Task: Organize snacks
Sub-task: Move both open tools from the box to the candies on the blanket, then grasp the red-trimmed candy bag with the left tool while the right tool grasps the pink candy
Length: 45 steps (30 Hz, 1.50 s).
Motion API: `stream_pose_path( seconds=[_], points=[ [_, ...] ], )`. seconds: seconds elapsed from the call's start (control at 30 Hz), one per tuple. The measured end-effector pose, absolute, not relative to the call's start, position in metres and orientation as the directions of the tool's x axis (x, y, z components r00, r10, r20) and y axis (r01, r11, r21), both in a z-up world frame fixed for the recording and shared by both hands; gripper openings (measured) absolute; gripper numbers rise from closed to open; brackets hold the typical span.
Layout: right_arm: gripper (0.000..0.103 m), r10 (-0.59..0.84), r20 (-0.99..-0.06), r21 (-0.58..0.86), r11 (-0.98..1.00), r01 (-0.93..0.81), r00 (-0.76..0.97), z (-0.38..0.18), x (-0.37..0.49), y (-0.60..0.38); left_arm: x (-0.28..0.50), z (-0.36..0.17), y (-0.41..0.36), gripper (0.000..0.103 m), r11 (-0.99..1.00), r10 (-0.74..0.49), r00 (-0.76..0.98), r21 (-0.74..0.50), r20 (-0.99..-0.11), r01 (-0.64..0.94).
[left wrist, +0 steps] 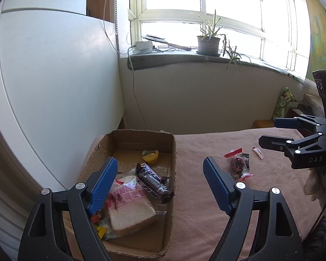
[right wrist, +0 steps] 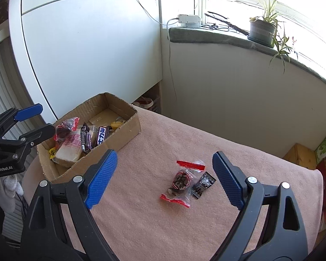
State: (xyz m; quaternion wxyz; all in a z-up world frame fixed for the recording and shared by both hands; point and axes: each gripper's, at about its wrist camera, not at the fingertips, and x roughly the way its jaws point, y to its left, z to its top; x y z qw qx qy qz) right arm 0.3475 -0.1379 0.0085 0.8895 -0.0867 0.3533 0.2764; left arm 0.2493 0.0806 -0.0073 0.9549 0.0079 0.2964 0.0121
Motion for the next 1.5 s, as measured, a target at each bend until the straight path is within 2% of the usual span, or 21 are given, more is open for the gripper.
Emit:
stream_pose_path(
  seconds=[0.3, 0.57, 0.77, 0.93, 0.97, 1.0, 1.07, 1.13, 1.27, 1.37, 1.5],
  points=[
    [0.091, 0.337, -0.7, 0.057, 0.905, -0.421, 0.629, 0.004, 0.371, -0.22, 0.258, -0.018, 0.04, 0.081, 0.998, -0.053, 0.807, -0.008, -0.588, 0.06],
    [0.091, 0.292, -0.749, 0.092, 0.935, -0.342, 0.595, -0.023, 0.393, -0.263, 0.273, -0.037, 0.007, 0.081, 0.991, -0.128, 0.767, -0.058, -0.628, 0.118],
    [0.091, 0.301, -0.774, 0.124, 0.935, -0.333, 0.558, -0.047, 0.408, -0.268, 0.296, -0.057, -0.009, 0.07, 0.982, -0.189, 0.713, -0.13, -0.676, 0.137],
    [0.091, 0.318, -0.787, 0.147, 0.929, -0.339, 0.529, -0.063, 0.419, -0.263, 0.316, -0.073, -0.028, 0.066, 0.973, -0.231, 0.672, -0.166, -0.704, 0.16],
    [0.088, 0.318, -0.789, 0.145, 0.928, -0.345, 0.526, -0.066, 0.421, -0.26, 0.32, -0.076, -0.032, 0.064, 0.973, -0.229, 0.667, -0.163, -0.709, 0.161],
    [0.079, 0.319, -0.792, 0.142, 0.926, -0.35, 0.521, -0.069, 0.422, -0.258, 0.323, -0.078, -0.035, 0.064, 0.973, -0.231, 0.661, -0.164, -0.714, 0.163],
    [0.073, 0.316, -0.803, 0.138, 0.923, -0.359, 0.505, -0.076, 0.425, -0.254, 0.329, -0.082, -0.04, 0.064, 0.97, -0.242, 0.65, -0.177, -0.721, 0.165],
    [0.073, 0.317, -0.811, 0.136, 0.92, -0.367, 0.492, -0.082, 0.429, -0.251, 0.334, -0.085, -0.043, 0.064, 0.969, -0.248, 0.642, -0.181, -0.726, 0.17],
    [0.057, 0.311, -0.826, 0.13, 0.917, -0.378, 0.471, -0.092, 0.434, -0.246, 0.342, -0.088, -0.049, 0.064, 0.969, -0.247, 0.634, -0.174, -0.733, 0.176],
    [0.056, 0.298, -0.832, 0.111, 0.916, -0.386, 0.468, -0.097, 0.436, -0.242, 0.348, -0.092, -0.053, 0.063, 0.972, -0.235, 0.63, -0.159, -0.74, 0.176],
    [0.049, 0.272, -0.847, 0.078, 0.914, -0.399, 0.457, -0.103, 0.441, -0.235, 0.355, -0.099, -0.053, 0.057, 0.972, -0.234, 0.615, -0.163, -0.753, 0.17]
  ],
)
